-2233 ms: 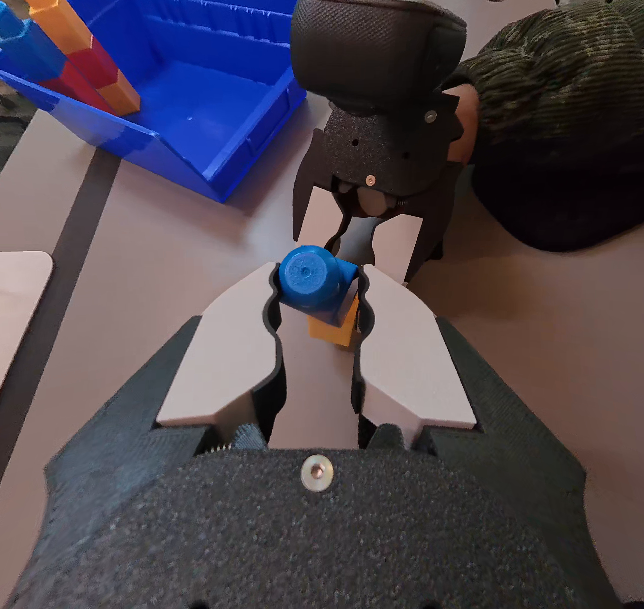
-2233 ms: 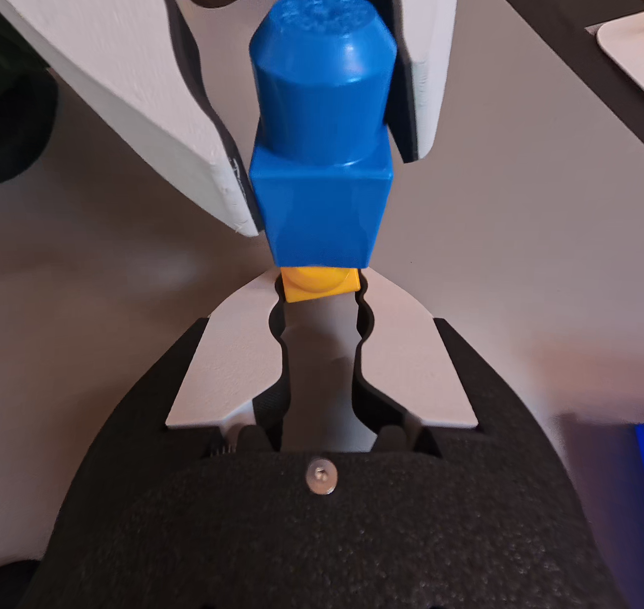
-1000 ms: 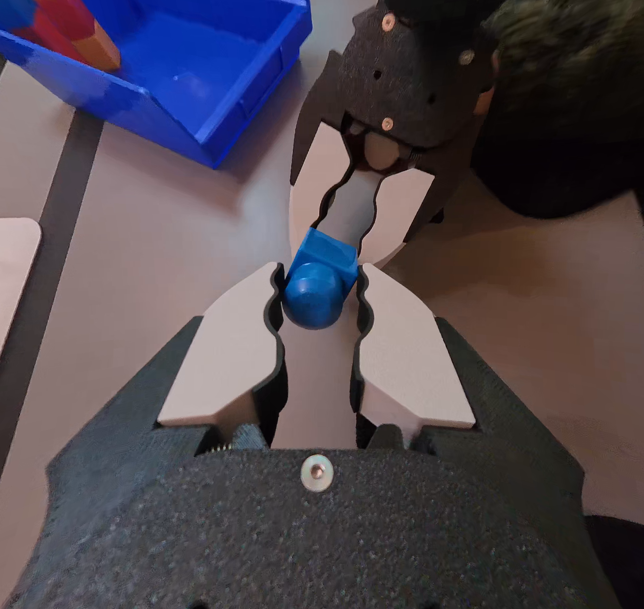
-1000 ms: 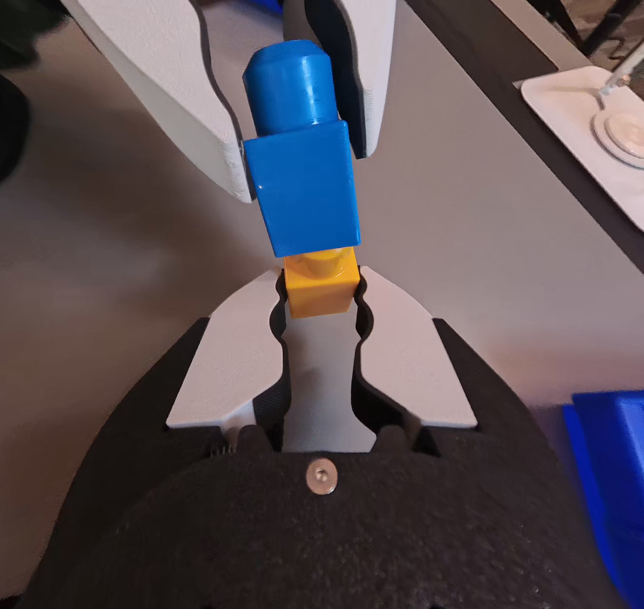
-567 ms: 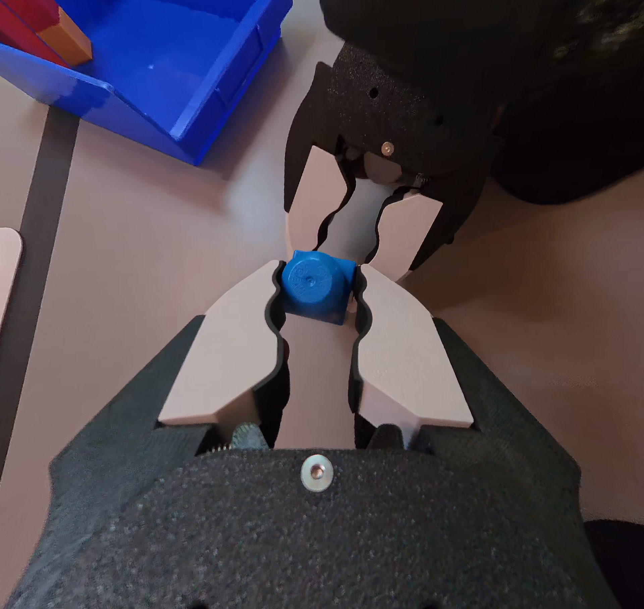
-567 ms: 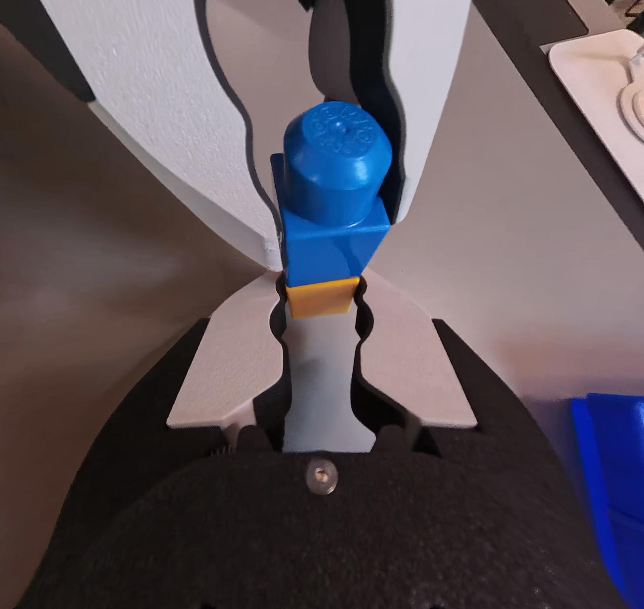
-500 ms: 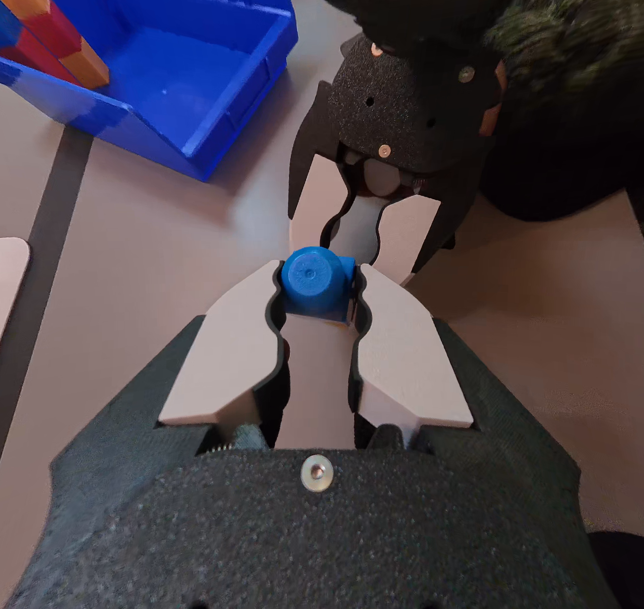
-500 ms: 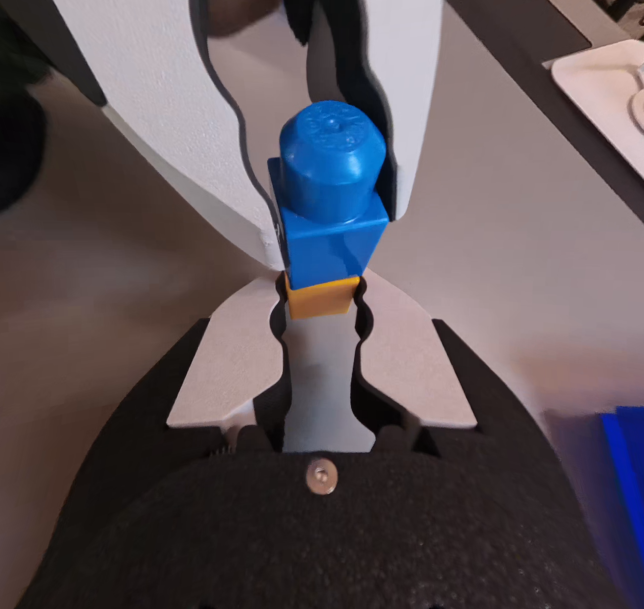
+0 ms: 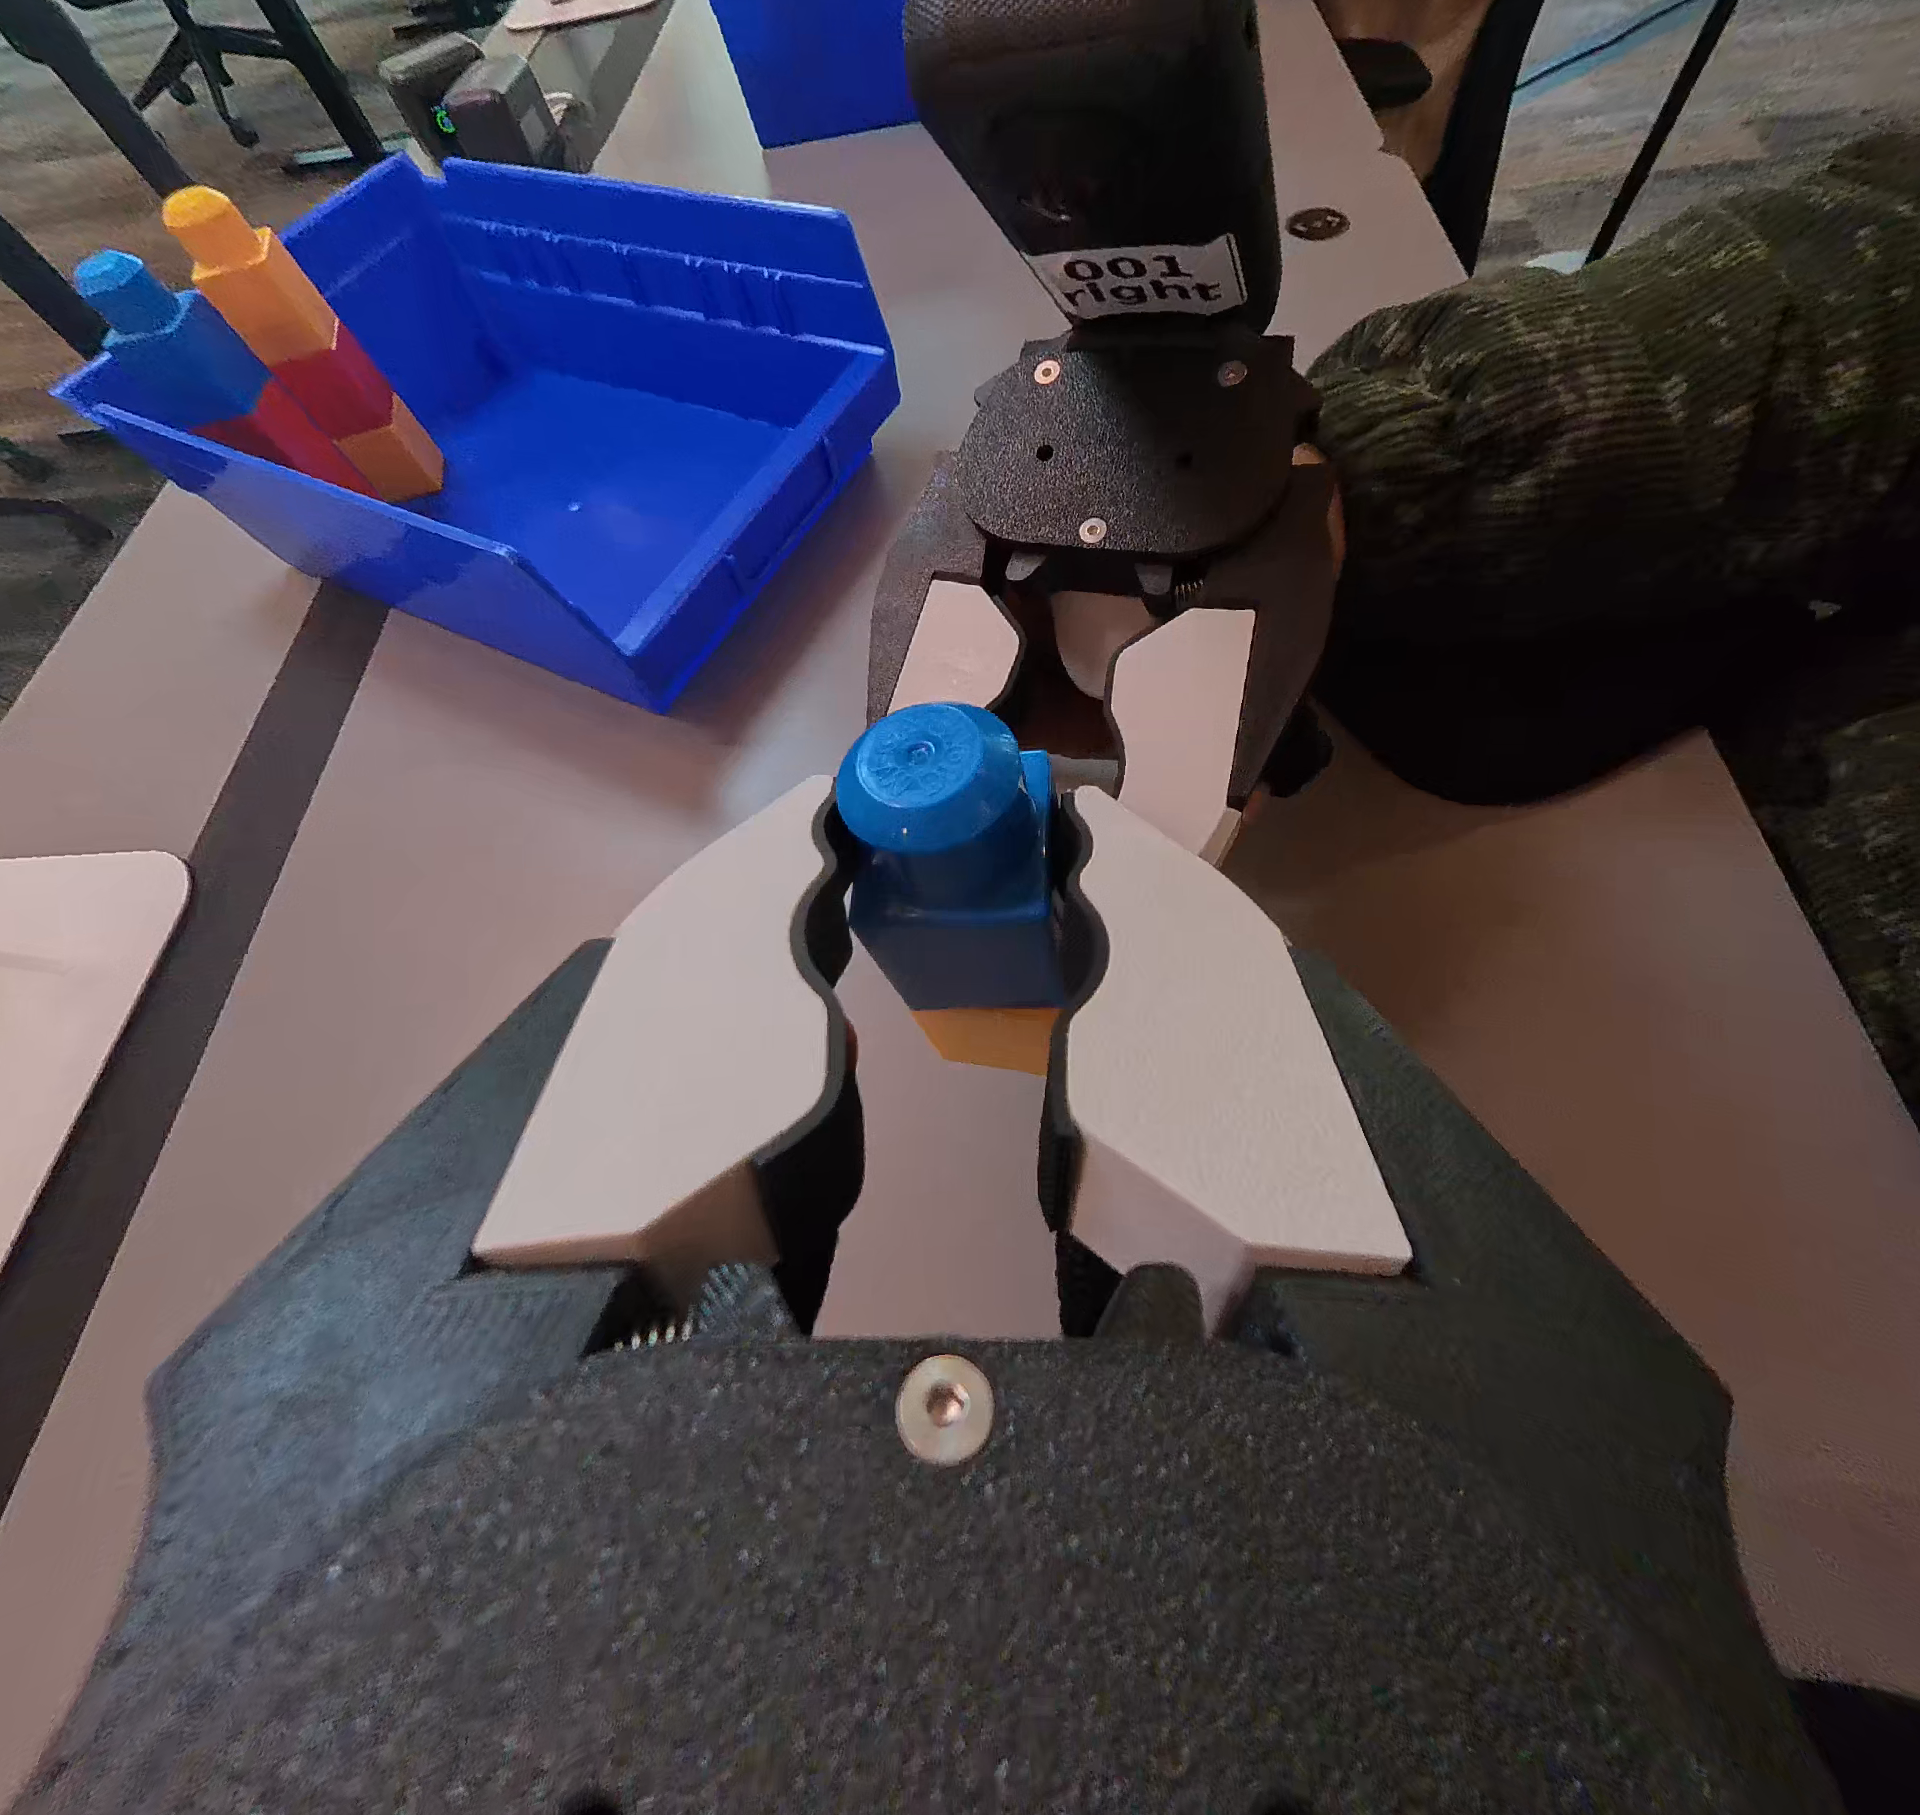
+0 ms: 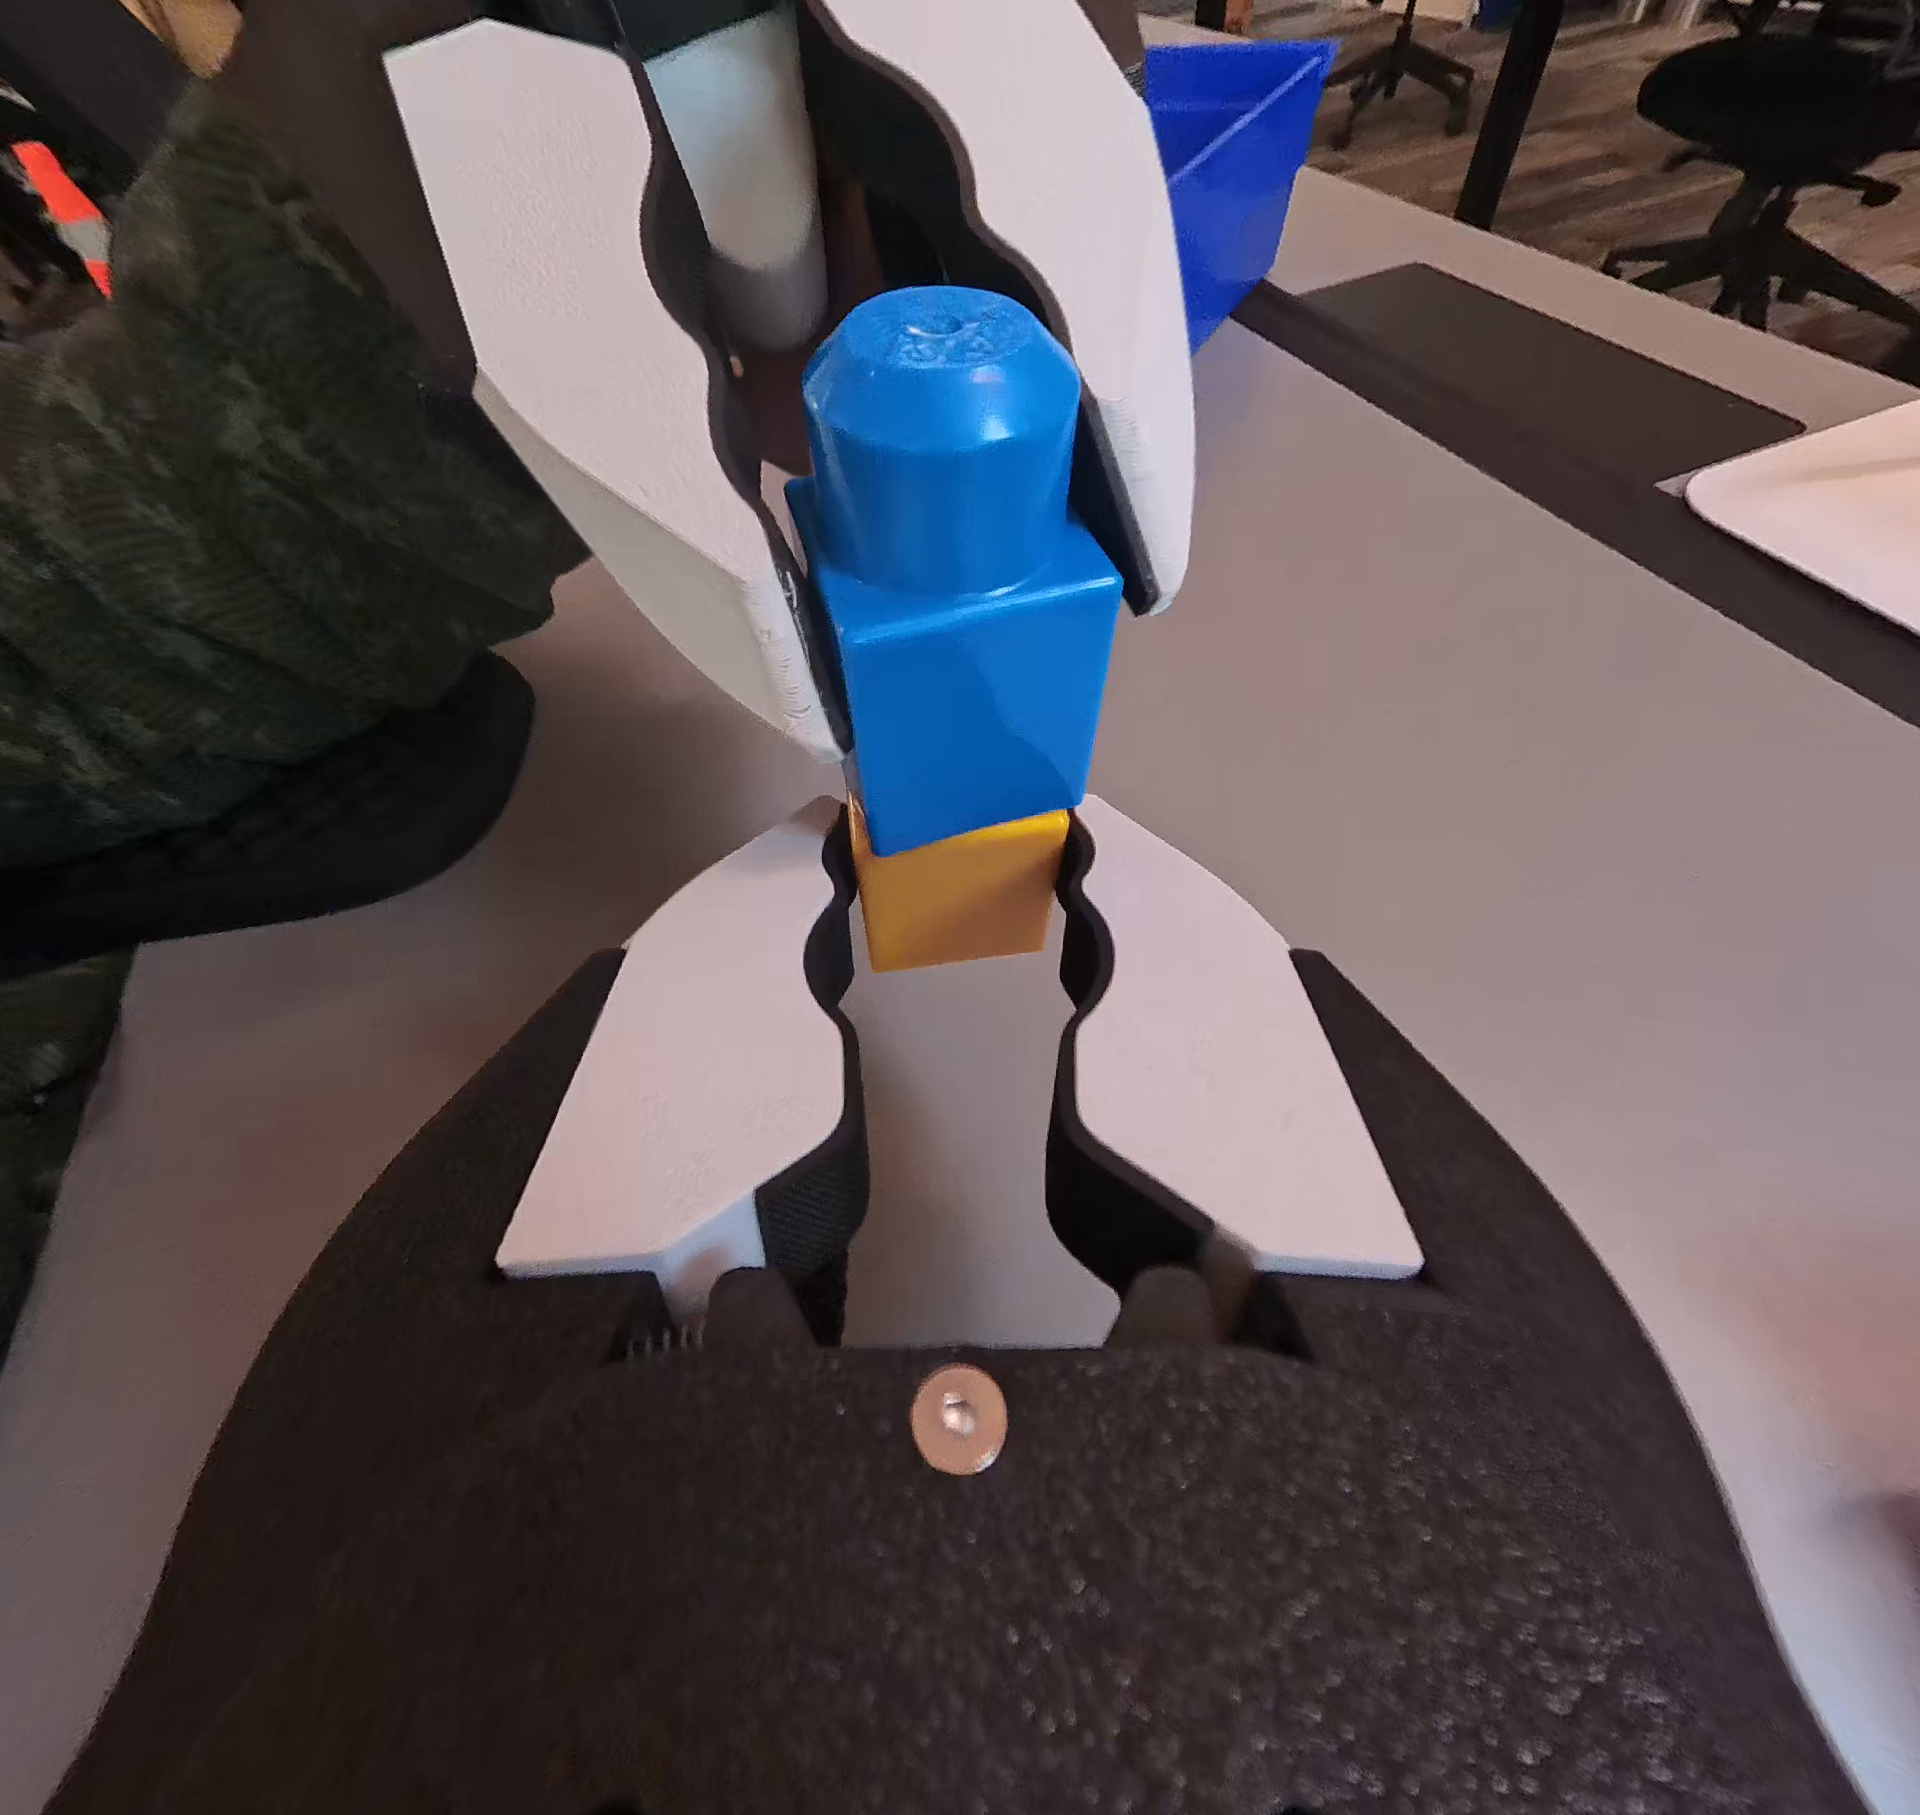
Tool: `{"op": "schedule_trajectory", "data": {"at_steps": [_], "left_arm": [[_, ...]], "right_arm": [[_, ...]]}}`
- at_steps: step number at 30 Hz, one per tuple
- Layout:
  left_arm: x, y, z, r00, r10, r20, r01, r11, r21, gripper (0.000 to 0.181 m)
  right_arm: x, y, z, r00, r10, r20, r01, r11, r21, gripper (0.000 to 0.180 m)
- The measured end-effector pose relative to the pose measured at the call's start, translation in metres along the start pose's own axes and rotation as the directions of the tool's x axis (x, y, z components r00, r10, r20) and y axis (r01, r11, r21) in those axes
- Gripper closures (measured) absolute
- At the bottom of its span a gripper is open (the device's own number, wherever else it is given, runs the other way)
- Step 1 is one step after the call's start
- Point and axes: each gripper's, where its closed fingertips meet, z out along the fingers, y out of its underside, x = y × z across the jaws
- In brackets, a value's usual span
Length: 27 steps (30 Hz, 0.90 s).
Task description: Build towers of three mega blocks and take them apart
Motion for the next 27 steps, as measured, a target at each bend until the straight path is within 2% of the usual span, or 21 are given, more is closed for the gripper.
{"op": "schedule_trajectory", "data": {"at_steps": [2,4,6,7,8,10,13,19,24,27], "left_arm": [[0.002,-0.001,0.002,1.000,0.015,0.004,-0.015,1.000,0.000,0.143],[0.005,-0.001,0.005,0.998,0.060,0.002,-0.060,0.998,-0.013,0.143],[0.012,0.003,0.009,0.998,0.056,-0.034,-0.058,0.998,-0.035,0.124],[0.013,0.005,0.011,0.998,0.050,-0.046,-0.051,0.998,-0.043,0.121],[0.012,0.005,0.013,0.998,0.041,-0.047,-0.043,0.999,-0.032,0.122],[0.008,0.009,0.015,0.998,0.045,-0.035,-0.045,0.999,-0.027,0.139],[0.011,0.002,0.013,0.996,0.008,-0.085,-0.002,0.998,0.065,0.141],[0.009,-0.023,0.000,0.994,-0.011,-0.108,0.036,0.972,0.232,0.141],[0.005,-0.026,-0.004,0.994,-0.039,-0.105,0.066,0.961,0.267,0.141],[0.011,-0.029,-0.001,0.988,-0.044,-0.146,0.085,0.954,0.286,0.141]], "right_arm": [[-0.002,0.000,-0.002,0.999,0.005,0.032,-0.005,1.000,-0.010,0.143],[0.001,0.004,-0.003,0.999,-0.046,0.005,0.046,0.998,-0.032,0.142],[-0.002,0.002,-0.003,0.998,-0.054,0.016,0.054,0.998,-0.023,0.142],[-0.002,0.000,-0.004,0.999,-0.045,0.024,0.045,0.999,-0.005,0.142],[-0.002,0.000,-0.005,0.999,-0.043,0.026,0.043,0.999,-0.003,0.142],[-0.001,0.001,-0.006,0.998,-0.054,0.028,0.054,0.999,-0.002,0.142],[-0.003,-0.002,-0.008,0.998,-0.060,0.035,0.060,0.998,0.021,0.142],[-0.008,-0.036,-0.024,0.997,-0.009,0.077,-0.008,0.977,0.214,0.142],[-0.009,-0.024,-0.016,0.997,-0.055,0.059,0.046,0.988,0.145,0.130],[-0.013,-0.016,-0.008,0.996,-0.070,0.058,0.063,0.993,0.102,0.132]]}}
